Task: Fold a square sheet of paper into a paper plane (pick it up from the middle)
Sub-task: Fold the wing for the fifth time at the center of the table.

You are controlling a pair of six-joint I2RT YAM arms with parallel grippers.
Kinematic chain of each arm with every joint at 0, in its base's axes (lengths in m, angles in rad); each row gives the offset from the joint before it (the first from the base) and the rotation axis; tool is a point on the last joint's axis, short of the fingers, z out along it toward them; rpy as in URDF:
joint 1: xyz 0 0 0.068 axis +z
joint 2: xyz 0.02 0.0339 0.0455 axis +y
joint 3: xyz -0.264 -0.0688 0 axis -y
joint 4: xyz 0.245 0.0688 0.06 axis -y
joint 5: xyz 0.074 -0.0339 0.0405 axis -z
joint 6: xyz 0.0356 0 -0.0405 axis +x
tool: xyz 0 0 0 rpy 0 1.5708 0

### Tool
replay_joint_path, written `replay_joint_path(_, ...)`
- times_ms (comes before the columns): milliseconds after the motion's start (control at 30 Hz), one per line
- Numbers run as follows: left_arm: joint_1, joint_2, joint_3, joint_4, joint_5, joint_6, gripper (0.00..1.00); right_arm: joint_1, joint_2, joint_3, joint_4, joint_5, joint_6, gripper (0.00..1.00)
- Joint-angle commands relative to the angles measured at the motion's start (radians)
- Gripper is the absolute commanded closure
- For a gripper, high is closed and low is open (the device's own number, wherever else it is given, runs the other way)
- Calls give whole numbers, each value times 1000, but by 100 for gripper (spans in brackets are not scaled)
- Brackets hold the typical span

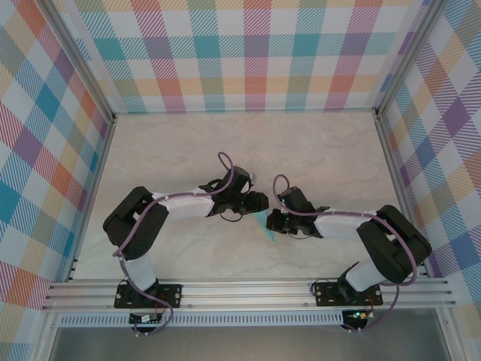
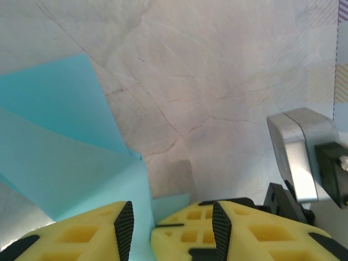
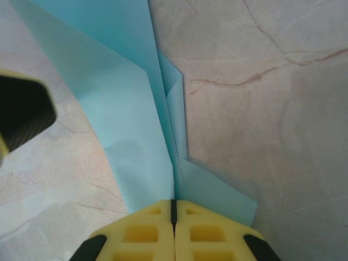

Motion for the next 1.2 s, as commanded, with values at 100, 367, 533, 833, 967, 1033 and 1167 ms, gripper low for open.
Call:
replay_joint_path(100,33,91,0,110,31,29,55,-9,32,-45,-53,24,24,95)
replay_joint_path(367,68,119,4,126,19,63,55,-9,33,-48,-86,11,9,95)
replay_joint_path(533,81,143,46,89,39,120,55,-9,38,-44,-128,5,-14,95)
replay_joint_path(833,134,192,99,49,64,169,54,-11,44,-59,-135,-10,-25,95)
replay_joint_path(967,166,204,142,23,93,196,53,-16,46,-60,-139,-12,-28,95)
replay_joint_path(1033,184,211,171,-1,91,208,53,-18,46,-60,-139,-13,-30,95)
replay_joint_path(1167,226,237,236,-55,112,237,52,-21,46,-60,-140,-20,-31,95)
